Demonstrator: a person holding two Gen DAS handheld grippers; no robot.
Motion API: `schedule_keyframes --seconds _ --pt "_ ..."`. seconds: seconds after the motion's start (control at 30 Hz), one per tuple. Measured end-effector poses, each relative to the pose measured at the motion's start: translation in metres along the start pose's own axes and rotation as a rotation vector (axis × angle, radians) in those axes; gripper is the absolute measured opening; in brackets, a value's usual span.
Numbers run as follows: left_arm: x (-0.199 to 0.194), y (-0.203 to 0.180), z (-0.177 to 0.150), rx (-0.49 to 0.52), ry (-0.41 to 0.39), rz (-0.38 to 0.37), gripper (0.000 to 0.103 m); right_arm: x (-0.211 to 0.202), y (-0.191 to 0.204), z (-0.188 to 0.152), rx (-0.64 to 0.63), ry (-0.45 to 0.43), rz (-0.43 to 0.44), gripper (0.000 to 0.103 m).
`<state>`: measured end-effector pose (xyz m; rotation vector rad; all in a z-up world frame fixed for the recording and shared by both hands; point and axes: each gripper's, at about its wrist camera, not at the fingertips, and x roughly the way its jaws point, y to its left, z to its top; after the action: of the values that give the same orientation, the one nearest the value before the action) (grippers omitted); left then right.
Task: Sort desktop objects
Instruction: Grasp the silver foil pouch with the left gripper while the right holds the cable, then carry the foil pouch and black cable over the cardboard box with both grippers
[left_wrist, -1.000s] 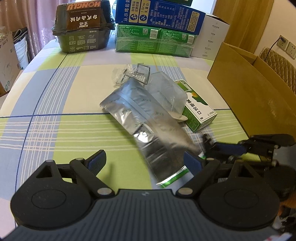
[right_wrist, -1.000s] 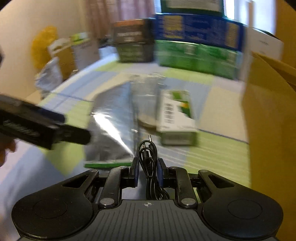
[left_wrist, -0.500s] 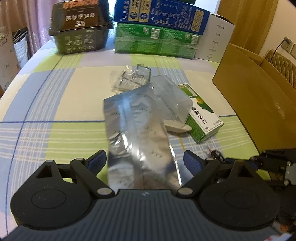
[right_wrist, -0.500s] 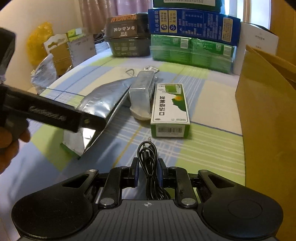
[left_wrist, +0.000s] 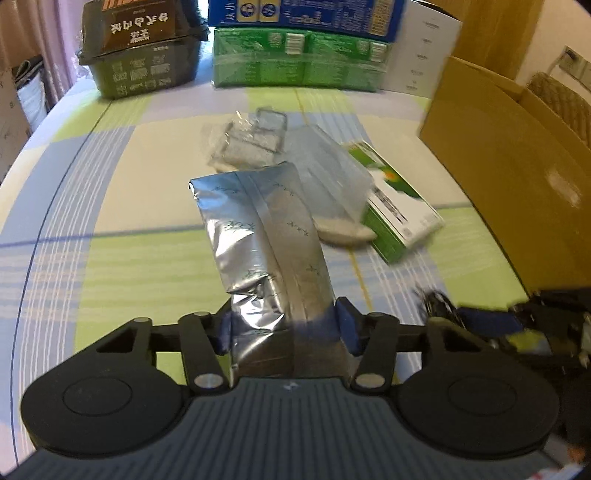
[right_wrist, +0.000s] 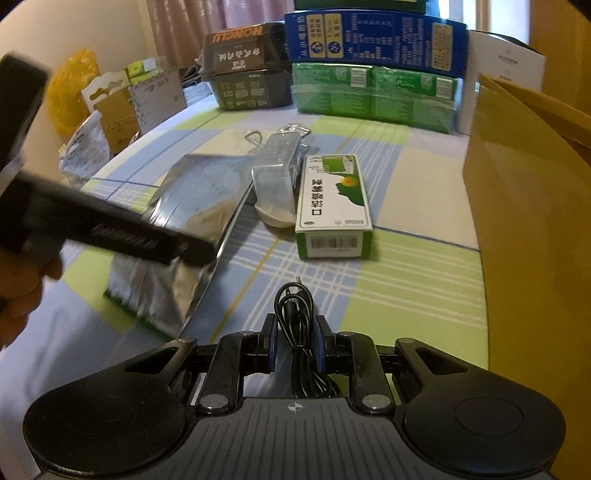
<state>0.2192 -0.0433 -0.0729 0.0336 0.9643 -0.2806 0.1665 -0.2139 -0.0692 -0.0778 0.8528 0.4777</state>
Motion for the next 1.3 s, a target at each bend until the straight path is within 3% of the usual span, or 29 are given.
schedule_keyframes --seconds 0.3,0.43,0.47,0.63,0.9,1.03,1.3 --pt "-0.058 -0.02 -0.068 0.068 0.05 -0.13 0.044 -0.043 0.005 -0.042 0.081 0.036 0.019 0.017" --pt "-0.07 -0.024 -0.089 0.02 0.016 -0.057 0.069 -0.06 0.011 -0.06 0.096 0.033 -0.004 0.017" --pt "-0.071 -0.027 -0.089 0.022 0.003 -0.035 0.074 -0.063 0.013 -0.062 0.099 0.03 -0.012 0.017" --pt "-0.06 -0.048 -0.078 0.074 -0.028 0.046 0.075 -0.06 0.02 -0.06 0.08 0.019 -0.043 0.017" --pt "-0.032 -0.056 -0.063 0.164 0.123 0.046 0.073 -0.055 0.02 -0.062 0.048 0.01 -0.058 0.017" --pt "-0.024 -0.049 -0.055 0.144 0.189 0.004 0.068 -0.052 0.02 -0.06 0.039 0.006 -0.06 0.017" --pt "-0.017 -0.049 -0.043 0.167 0.212 -0.009 0.063 -0.051 0.023 -0.06 0.018 0.006 -0.071 0.017"
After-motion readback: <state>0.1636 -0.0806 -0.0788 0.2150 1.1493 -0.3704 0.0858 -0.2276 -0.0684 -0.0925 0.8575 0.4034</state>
